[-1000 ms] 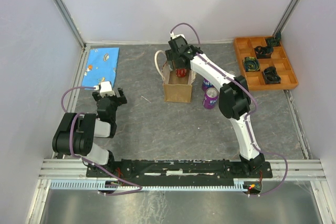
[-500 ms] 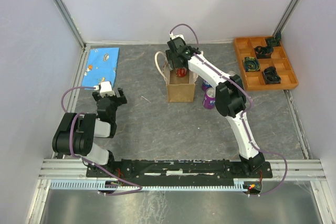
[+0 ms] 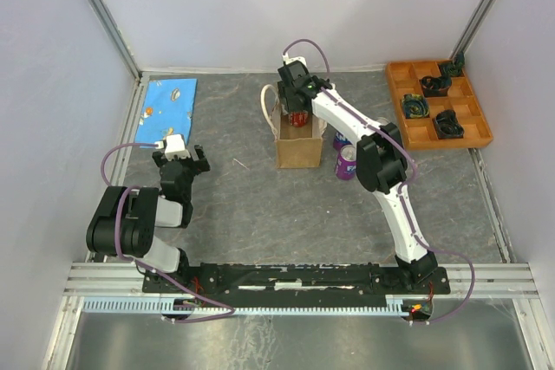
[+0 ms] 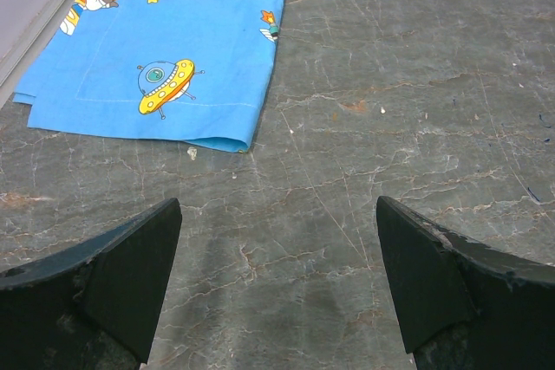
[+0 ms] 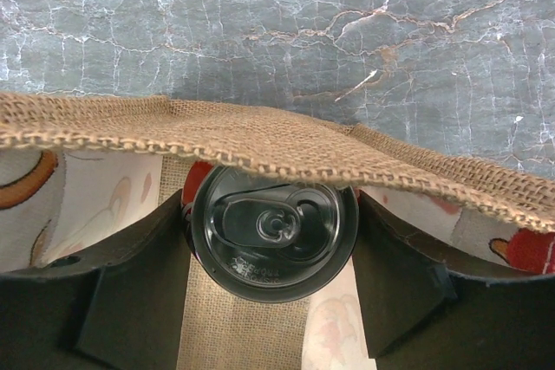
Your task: Take the beverage out of the canvas bag
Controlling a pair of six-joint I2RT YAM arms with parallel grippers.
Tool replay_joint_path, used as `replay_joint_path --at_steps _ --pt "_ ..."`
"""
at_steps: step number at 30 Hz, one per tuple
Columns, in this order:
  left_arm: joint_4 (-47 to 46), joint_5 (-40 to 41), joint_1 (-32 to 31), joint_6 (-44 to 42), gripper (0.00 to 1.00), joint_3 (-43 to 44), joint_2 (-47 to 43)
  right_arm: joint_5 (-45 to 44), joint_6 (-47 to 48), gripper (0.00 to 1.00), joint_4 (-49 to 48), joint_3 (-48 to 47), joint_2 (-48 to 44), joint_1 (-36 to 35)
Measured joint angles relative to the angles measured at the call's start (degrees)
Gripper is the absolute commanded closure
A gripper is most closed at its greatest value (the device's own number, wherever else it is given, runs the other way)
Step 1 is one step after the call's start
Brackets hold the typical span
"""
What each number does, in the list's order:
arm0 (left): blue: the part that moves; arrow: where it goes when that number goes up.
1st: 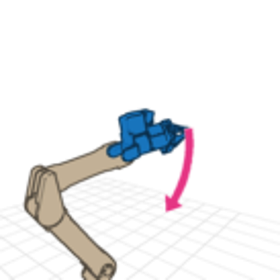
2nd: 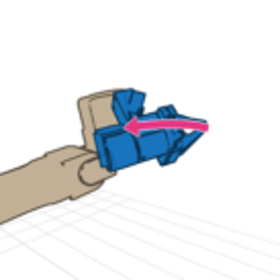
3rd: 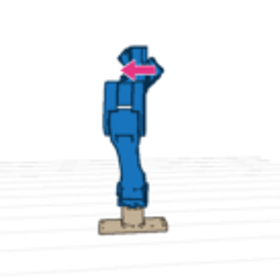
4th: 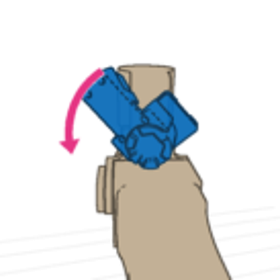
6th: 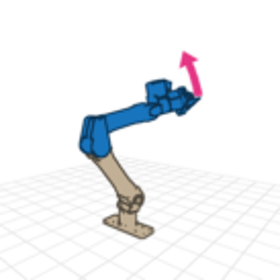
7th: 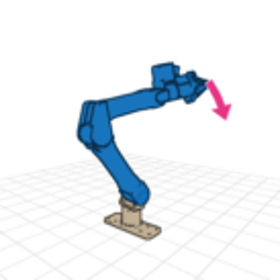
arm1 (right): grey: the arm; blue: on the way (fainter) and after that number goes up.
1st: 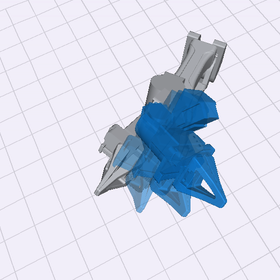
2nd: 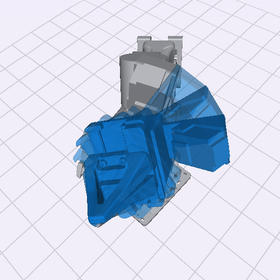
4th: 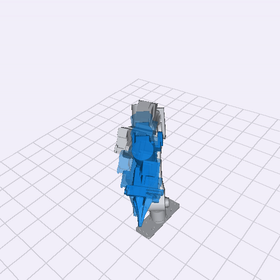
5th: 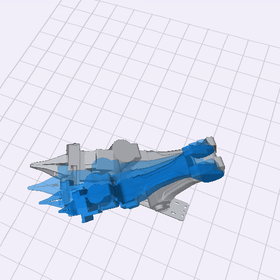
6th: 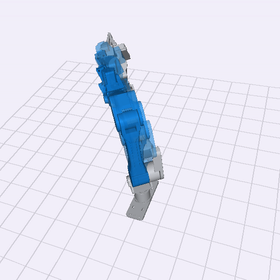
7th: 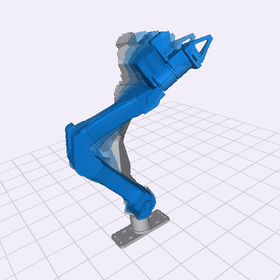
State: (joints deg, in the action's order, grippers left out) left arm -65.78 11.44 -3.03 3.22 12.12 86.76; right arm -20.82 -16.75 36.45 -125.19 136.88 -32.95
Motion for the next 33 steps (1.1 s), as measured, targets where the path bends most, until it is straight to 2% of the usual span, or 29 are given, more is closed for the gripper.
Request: replay_joint_path --at_steps 20,27,33 --pt "0.0 0.0 0.0 0.0 0.01 0.0 0.0 5.7 -1.4 1.00 1.8 -2.6 -2.6 -0.7" --pt "0.0 0.0 0.0 0.0 0.01 0.0 0.0 6.9 -0.2 1.00 2.0 -3.5 -11.1 -1.5" --pt "0.0 0.0 0.0 0.0 0.01 0.0 0.0 8.0 2.4 1.00 0.2 -0.2 -23.6 -2.1"
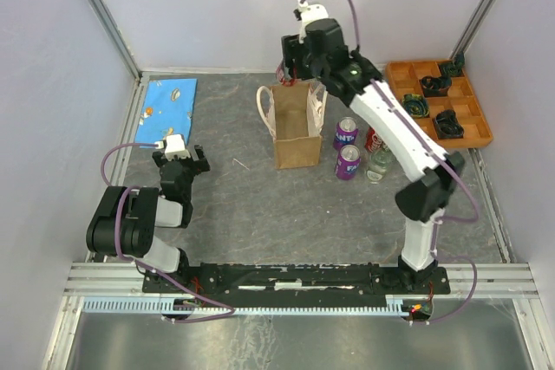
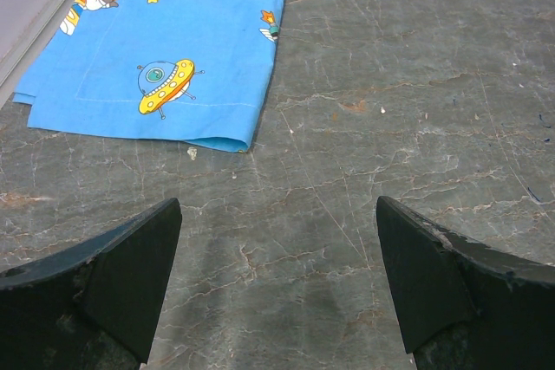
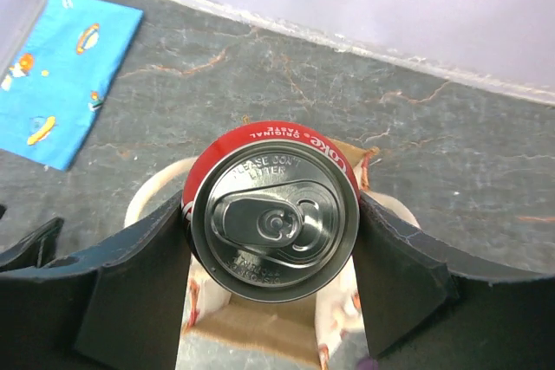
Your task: Take the beverage out of the canvas bag
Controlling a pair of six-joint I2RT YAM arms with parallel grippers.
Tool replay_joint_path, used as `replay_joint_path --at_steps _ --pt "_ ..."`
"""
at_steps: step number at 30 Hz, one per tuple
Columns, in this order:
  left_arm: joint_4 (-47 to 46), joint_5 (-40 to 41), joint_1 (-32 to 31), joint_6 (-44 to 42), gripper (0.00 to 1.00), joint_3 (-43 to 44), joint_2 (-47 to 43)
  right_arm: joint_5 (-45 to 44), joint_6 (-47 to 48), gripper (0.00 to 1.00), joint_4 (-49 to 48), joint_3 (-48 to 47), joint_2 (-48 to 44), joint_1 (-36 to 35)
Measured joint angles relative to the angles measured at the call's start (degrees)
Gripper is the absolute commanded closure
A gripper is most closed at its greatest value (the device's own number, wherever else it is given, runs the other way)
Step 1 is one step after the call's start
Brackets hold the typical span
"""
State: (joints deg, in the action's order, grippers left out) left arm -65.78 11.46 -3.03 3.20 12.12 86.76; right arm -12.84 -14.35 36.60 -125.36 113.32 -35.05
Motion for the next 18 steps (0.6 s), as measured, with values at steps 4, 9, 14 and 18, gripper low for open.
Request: replay_joint_path --at_steps 4,9,14,18 --pt "0.0 0.0 0.0 0.0 0.01 0.0 0.0 -0.7 2.5 1.00 -2.5 9.4 -12.3 -0.5" --pt "0.0 0.0 0.0 0.0 0.01 0.0 0.0 -2.6 5.0 1.00 -4.5 25.5 -28.6 -0.9" --pt "0.0 0.0 0.0 0.0 0.01 0.0 0.0 -3.5 5.4 1.00 -3.5 40.5 -41.4 -0.8" --pt "0.0 0.0 0.0 0.0 0.01 0.0 0.0 -4.9 4.1 1.00 0.1 48.4 -47.3 -0.9"
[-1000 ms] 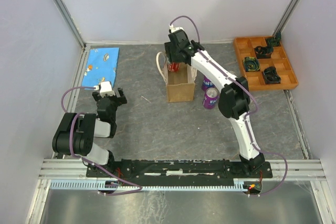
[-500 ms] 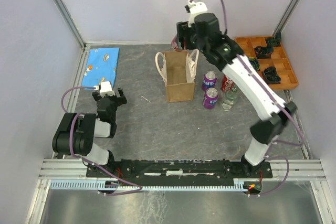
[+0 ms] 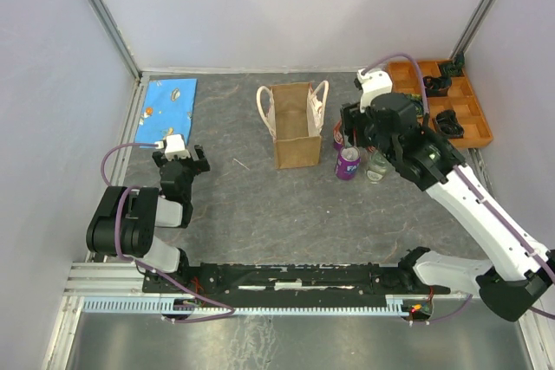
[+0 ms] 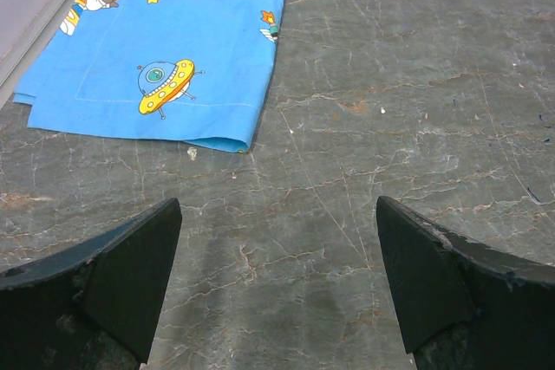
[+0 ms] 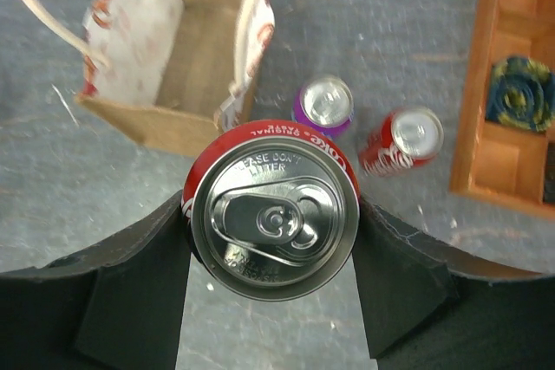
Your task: Take the beverage out of the canvas bag
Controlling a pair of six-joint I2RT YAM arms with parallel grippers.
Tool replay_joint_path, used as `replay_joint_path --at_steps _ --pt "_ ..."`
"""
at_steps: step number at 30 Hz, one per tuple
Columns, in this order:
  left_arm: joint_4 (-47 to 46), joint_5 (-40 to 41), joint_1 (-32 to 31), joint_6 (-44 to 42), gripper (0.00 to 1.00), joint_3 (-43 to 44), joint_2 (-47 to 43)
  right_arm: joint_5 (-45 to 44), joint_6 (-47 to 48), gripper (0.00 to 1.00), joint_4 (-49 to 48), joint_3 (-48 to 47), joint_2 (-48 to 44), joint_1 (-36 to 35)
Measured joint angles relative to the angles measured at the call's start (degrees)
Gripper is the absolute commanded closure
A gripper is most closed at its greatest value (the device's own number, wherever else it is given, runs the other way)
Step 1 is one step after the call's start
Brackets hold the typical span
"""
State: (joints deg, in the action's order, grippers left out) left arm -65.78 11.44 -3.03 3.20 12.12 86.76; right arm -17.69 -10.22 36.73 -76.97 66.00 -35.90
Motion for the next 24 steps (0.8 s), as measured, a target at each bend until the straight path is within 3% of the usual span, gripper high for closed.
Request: replay_joint_path --at_steps 10,24 --pt "0.0 0.0 0.0 0.0 0.01 0.0 0.0 -7.7 -1.0 1.00 2.3 2.5 -0.4 -0.1" --pt "0.0 0.0 0.0 0.0 0.01 0.0 0.0 -8.5 1.3 1.00 -7.3 3.3 16.2 -0.1"
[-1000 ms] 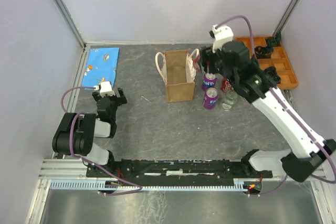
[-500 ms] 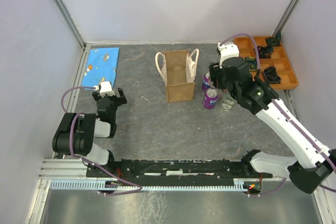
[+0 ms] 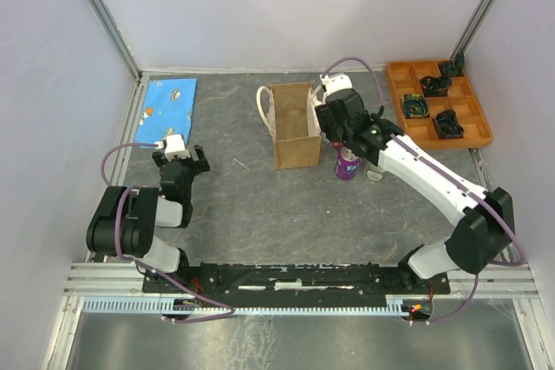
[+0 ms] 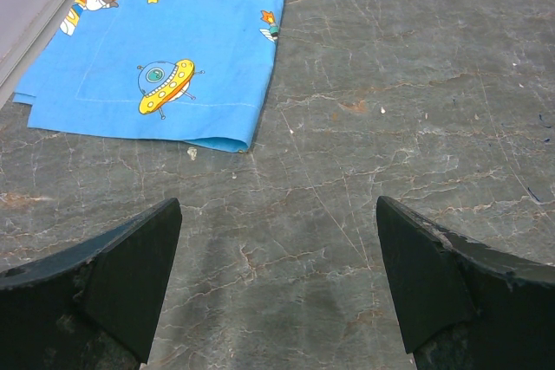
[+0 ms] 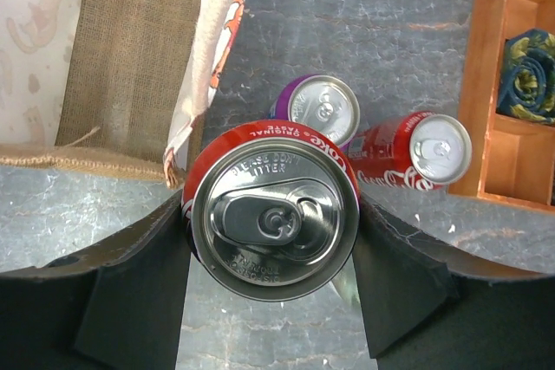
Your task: Take the beverage out of the canvas bag
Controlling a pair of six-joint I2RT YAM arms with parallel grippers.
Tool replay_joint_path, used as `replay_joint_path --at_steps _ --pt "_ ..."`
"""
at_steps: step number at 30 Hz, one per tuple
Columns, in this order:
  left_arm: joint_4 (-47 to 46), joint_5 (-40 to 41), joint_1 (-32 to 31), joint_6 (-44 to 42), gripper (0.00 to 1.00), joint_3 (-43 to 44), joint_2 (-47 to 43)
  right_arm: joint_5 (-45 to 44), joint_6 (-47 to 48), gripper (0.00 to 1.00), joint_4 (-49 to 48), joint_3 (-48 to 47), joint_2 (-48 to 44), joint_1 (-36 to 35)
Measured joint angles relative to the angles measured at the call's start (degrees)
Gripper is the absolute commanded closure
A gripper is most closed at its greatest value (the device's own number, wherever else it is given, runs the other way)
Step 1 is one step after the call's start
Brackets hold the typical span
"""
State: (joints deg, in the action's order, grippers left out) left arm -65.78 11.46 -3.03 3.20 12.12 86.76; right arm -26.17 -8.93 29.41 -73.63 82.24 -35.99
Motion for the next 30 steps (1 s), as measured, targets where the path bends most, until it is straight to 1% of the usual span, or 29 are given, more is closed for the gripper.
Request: replay_joint_path --at_steps 4,8,15,30 --pt "0.0 0.0 0.0 0.0 0.01 0.0 0.0 0.6 0.2 1.00 -2.0 -0.1 3.7 0.0" --pt "0.0 0.0 0.0 0.0 0.01 0.0 0.0 3.5 -0.3 1.00 -2.8 -0.2 6.9 0.2" --pt "0.0 0.0 0.0 0.0 0.01 0.0 0.0 8.2 -1.9 1.00 -5.1 -1.6 8.8 0.2" --pt "0.0 0.0 0.0 0.0 0.01 0.0 0.0 8.0 -2.9 1.00 -9.2 -2.3 11.8 0.2"
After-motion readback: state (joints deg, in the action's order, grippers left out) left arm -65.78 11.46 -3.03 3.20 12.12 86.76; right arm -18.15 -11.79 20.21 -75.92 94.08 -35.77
